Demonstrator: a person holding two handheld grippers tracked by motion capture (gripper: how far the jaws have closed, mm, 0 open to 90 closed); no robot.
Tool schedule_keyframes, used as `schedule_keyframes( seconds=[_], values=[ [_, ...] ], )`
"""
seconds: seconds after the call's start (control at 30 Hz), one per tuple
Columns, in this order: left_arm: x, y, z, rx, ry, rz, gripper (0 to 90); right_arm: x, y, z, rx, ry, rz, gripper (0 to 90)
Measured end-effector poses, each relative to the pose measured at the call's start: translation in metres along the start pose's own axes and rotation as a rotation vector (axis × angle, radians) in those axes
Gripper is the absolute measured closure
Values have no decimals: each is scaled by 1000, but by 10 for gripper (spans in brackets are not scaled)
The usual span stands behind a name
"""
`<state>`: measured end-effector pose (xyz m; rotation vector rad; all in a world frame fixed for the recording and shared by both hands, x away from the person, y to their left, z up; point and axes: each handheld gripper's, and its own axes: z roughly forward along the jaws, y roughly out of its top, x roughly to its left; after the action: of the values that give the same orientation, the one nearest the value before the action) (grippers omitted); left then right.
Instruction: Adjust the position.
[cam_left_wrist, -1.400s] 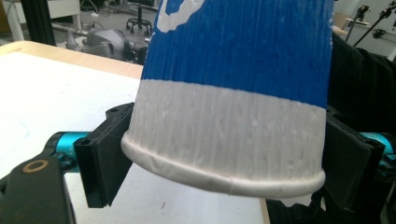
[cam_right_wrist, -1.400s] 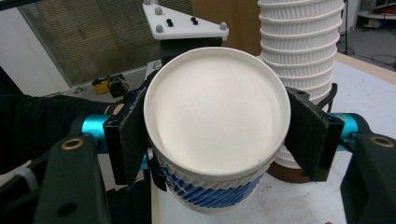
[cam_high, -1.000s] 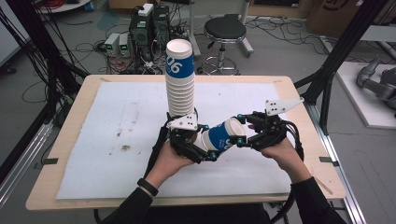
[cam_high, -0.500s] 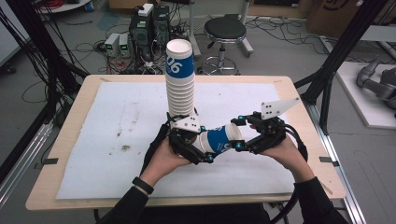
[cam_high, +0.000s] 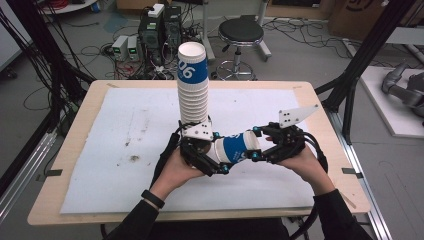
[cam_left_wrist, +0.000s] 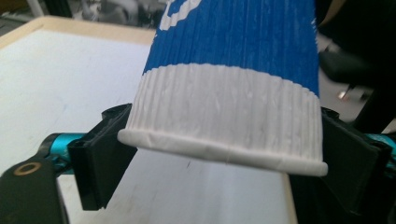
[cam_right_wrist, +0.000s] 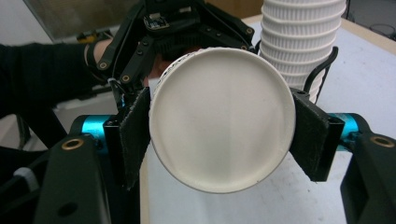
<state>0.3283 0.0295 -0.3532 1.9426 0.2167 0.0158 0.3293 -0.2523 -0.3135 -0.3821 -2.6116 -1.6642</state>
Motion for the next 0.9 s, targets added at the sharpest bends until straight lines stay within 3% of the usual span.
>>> schedule_keyframes(
  seconds=[0.2,0.33,0.37,0.67,0.8,0.9],
  values=[
    [4,-6,-3,-158,-57,-82,85,-2,-2,-6,-84,37,29,294],
    [5,-6,-5,-177,-79,-80,104,-3,-3,-4,-102,47,29,294],
    [5,-6,-5,-175,-75,-71,148,-2,-3,-4,-99,52,35,295],
    [5,-2,-12,-138,-74,-56,175,-3,-3,-2,-73,63,32,282],
    [4,2,-16,-93,-54,-38,179,-2,-2,-2,-35,32,25,210],
    [4,3,-16,-41,-39,-22,180,2,0,-1,4,13,-11,210]
  ],
)
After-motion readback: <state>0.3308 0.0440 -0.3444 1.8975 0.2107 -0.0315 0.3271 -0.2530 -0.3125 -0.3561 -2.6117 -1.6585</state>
